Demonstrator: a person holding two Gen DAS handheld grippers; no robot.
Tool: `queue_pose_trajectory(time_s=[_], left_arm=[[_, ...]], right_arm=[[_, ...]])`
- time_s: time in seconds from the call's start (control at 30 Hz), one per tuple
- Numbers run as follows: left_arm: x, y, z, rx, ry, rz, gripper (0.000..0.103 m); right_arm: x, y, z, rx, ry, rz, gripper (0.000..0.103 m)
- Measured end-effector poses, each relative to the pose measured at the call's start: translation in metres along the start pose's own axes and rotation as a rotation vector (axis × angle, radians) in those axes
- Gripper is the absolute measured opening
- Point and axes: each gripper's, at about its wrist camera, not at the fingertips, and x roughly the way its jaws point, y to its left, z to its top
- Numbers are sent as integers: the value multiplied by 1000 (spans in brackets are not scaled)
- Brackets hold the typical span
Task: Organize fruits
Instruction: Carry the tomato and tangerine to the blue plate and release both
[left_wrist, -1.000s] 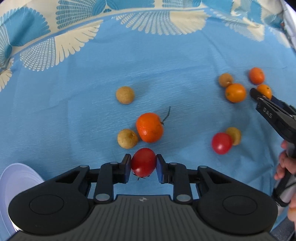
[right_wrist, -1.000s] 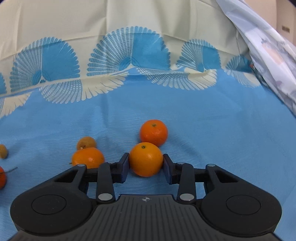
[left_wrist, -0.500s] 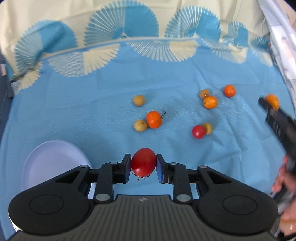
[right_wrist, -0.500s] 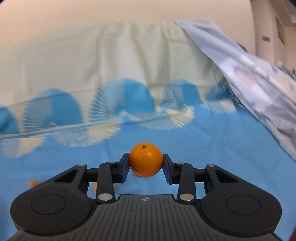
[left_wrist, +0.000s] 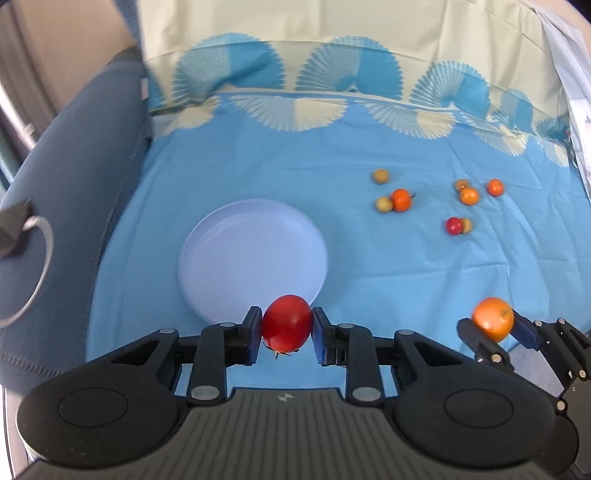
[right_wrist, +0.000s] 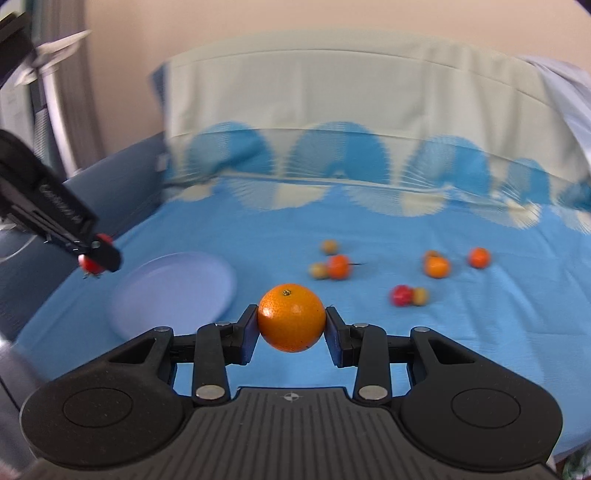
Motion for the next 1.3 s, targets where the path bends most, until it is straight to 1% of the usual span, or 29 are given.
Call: queue_pose_trajectory(time_s=[0.1,0.27,0.37,0.57,0.8,0.97,1.13,1.3], left_arm=[[-13,21,-18,-33,-11,-7,31],[-29,50,-40,-92,-32,-25,31],[-33,62,-48,-117,-41,-33,31],[-32,77,-52,-162,-50,-48,31],[-26,85,-48,-178,-52,-54,31],[-12,90,-39,-187,-38,-57,31],[9,93,-25,-195,-14,-53,31],[35,93,-3,-193,6,-49,31]], right_arm=[[-14,34,-1,-55,-5,37,39],[-29,66,0,-86,6,72,39],[-37,77,-2,-118,15,76,39],[-42,81,-1,-147,12,60,39],[-37,86,2,-172,19,51,39],[-26,89,6,-182,27,52,39],[-4,90,11,-189,41,57,39],[31,95,17,-188,65,73,39]])
